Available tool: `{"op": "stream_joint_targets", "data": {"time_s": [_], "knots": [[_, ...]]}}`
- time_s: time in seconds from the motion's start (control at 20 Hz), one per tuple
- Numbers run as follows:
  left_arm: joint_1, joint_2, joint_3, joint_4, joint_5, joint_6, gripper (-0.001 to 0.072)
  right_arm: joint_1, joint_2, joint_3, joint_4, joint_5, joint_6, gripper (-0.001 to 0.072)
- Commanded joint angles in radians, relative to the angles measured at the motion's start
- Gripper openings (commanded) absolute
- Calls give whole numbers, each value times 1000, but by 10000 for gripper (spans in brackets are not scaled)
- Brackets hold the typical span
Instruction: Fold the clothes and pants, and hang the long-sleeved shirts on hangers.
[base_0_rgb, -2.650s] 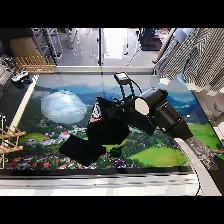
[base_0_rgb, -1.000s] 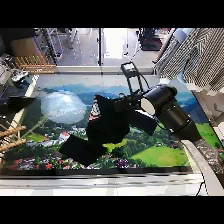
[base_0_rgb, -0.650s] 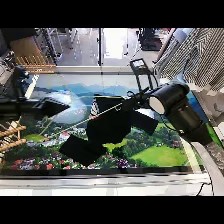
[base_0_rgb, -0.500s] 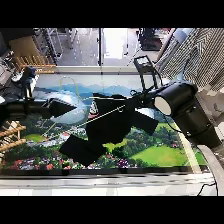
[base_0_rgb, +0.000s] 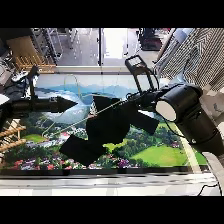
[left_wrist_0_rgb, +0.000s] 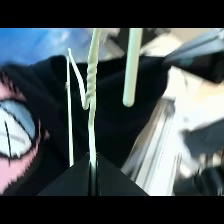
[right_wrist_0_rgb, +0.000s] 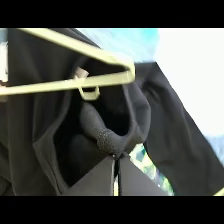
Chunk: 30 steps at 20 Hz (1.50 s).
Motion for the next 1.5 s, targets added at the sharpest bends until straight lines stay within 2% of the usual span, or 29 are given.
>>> {"op": "stream_joint_targets", "data": {"time_s": [0.0,0.25,0.45,0.8,1.15,1.45], "knots": [[-6,1,20,92,-66,-24,12,32,1,1,-1,-35,-88,17],[76,2,33,-109,-116,0,11,31,1,1,-55,140,-71,17],[98,1,33,-56,-274,-6,11,32,1,1,-73,122,-53,17],[19,-13,33,-28,-207,-39,12,32,1,1,-47,79,-63,18],[-63,-77,33,-21,-190,-81,11,121,5,1,-39,56,-316,17],[-70,-80,34,81,-196,-134,11,221,65,1,-38,25,-384,17]]}}
